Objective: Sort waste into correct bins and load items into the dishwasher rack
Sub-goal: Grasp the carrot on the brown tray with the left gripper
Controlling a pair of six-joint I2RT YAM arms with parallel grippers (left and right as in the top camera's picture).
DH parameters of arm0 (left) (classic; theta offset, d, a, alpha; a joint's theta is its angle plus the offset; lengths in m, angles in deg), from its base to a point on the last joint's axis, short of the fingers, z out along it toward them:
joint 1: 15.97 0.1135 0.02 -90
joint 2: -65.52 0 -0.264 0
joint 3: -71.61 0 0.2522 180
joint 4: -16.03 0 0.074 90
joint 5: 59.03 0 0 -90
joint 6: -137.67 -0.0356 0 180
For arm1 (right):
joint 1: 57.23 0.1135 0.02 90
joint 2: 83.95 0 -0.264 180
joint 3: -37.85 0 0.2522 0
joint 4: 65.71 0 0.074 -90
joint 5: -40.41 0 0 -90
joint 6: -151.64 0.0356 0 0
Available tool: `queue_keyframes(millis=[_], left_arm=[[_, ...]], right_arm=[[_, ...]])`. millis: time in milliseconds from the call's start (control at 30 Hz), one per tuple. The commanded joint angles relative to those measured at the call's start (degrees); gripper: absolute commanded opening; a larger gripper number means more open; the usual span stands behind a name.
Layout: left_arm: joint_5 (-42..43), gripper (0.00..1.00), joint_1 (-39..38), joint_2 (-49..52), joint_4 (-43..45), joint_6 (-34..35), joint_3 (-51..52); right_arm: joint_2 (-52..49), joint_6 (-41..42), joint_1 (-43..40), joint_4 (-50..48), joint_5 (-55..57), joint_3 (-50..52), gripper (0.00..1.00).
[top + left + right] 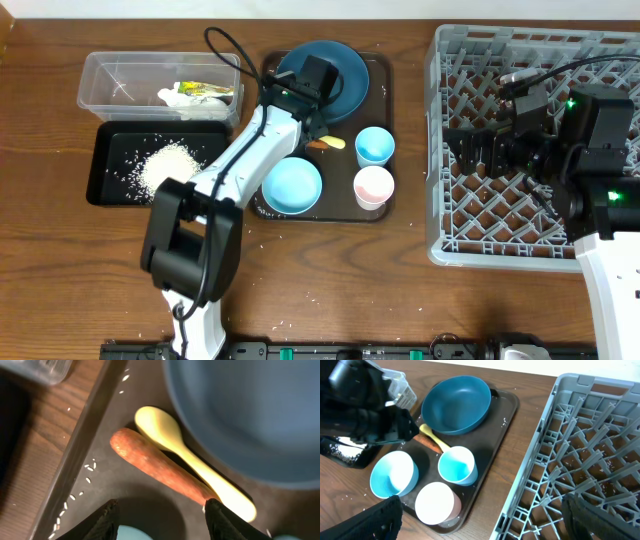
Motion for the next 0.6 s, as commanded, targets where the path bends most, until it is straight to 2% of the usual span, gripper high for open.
queue_keyframes(millis=[0, 233, 400, 567], left_arm=[[-1.4, 0.57, 1.2, 3.4, 0.5, 6.4, 0.5], [1.6, 0.57, 1.7, 6.4, 2.2, 6.4, 0.5], [1.6, 0.48, 1.7, 6.4, 2.2, 6.4, 0.5], [2.2, 0.47, 1.7, 8.2, 2.3, 6.4, 0.5]], right_arm=[[-0.4, 0.4, 1.2, 0.3, -0.3, -1.0, 0.99], [-0.4, 0.4, 1.2, 0.3, -0.3, -1.0, 0.99], [-0.4, 0.4, 1.2, 0.3, -0.3, -1.0, 0.99], [-0.4, 0.4, 1.2, 0.3, -0.3, -1.0, 0.99]])
